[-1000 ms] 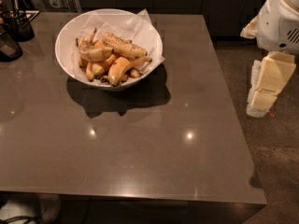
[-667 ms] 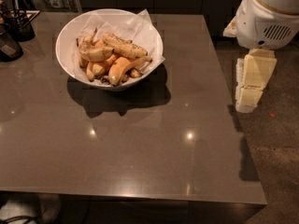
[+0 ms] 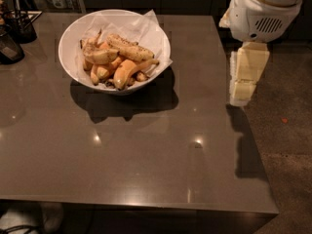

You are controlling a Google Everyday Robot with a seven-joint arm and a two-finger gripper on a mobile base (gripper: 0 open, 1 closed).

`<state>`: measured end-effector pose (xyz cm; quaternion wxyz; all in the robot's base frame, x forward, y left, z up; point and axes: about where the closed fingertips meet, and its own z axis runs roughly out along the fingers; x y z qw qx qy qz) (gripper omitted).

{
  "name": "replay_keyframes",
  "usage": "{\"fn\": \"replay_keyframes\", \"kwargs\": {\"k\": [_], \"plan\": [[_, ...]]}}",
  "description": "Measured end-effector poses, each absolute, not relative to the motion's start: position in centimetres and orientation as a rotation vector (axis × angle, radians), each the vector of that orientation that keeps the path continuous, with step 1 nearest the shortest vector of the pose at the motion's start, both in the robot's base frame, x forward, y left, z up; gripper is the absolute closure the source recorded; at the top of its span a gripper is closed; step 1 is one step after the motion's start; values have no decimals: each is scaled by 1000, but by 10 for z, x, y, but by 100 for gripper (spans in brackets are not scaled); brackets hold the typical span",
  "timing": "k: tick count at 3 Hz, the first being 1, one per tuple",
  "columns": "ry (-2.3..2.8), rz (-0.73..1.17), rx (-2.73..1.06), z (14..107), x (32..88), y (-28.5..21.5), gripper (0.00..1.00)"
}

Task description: Pick banana from white bowl

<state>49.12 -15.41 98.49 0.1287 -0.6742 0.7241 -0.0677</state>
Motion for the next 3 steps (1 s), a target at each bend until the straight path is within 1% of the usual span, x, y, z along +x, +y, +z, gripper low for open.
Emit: {"fn": "replay_keyframes", "kwargs": {"k": [1, 2, 3], "plan": [[2045, -198, -2014, 999, 557, -105, 0], [2006, -204, -1995, 1005, 564, -95, 0], [1965, -161, -1971, 1004, 581, -81, 0]]}}
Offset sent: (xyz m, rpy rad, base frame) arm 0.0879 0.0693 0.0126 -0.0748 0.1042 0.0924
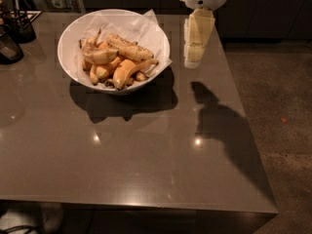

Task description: Pick banana from white bowl

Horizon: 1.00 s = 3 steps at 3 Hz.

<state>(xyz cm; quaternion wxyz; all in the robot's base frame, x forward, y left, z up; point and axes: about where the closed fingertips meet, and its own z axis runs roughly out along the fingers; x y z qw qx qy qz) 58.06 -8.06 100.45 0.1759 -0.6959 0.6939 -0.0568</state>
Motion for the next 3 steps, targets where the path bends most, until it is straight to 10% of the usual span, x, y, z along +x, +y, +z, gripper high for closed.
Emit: {"fn": "replay_keyframes", "kwargs": {"k": [3], "plan": [[1889, -71, -1982, 996, 638, -24, 0]]}}
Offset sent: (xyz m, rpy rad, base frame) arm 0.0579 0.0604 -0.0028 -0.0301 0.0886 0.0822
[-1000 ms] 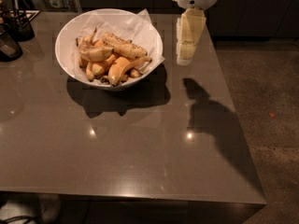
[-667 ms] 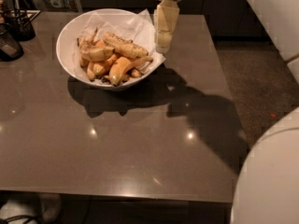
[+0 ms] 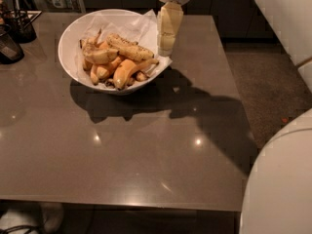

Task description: Pick banana from white bowl

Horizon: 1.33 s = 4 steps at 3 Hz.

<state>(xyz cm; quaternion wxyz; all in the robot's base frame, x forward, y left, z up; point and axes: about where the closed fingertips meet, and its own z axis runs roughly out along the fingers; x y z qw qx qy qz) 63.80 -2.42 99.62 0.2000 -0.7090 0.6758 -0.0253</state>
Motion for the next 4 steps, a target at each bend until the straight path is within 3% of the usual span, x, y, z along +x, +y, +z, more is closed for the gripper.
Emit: {"fn": "replay_keyframes", "kwargs": {"k": [4], "plan": [[1968, -8, -1942, 982, 644, 0, 4]]}}
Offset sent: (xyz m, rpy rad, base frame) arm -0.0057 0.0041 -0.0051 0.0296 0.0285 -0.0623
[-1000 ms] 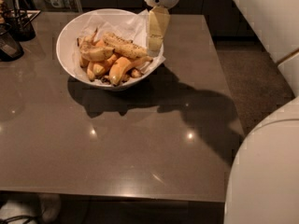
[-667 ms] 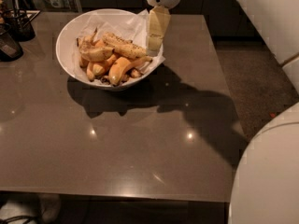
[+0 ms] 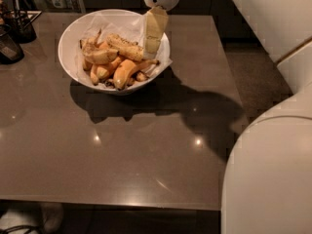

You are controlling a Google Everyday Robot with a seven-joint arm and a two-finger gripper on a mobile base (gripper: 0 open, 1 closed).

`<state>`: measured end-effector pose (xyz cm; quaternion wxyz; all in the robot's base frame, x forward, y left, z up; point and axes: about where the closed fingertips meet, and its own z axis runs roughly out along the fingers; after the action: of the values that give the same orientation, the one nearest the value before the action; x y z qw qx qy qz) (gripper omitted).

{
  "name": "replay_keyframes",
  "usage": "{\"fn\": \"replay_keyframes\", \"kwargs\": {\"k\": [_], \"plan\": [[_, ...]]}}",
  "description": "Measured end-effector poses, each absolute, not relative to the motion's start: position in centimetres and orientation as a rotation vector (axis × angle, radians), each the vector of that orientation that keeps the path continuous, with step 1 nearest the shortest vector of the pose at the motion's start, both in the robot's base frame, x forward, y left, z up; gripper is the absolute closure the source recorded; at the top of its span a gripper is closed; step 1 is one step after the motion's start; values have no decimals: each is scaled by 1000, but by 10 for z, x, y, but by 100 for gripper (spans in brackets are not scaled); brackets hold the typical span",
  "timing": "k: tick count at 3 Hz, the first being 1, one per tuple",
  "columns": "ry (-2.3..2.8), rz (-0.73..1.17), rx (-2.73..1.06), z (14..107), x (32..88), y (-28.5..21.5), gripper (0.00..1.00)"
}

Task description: Pick banana from white bowl

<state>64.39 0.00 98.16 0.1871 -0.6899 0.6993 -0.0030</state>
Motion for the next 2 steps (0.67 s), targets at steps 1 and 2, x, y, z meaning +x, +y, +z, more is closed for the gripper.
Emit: {"fn": "replay_keyframes", "kwargs": {"k": [1, 2], "plan": [[1983, 23, -1951, 975, 644, 8, 18], [2000, 46, -1952, 970, 643, 12, 18]]}}
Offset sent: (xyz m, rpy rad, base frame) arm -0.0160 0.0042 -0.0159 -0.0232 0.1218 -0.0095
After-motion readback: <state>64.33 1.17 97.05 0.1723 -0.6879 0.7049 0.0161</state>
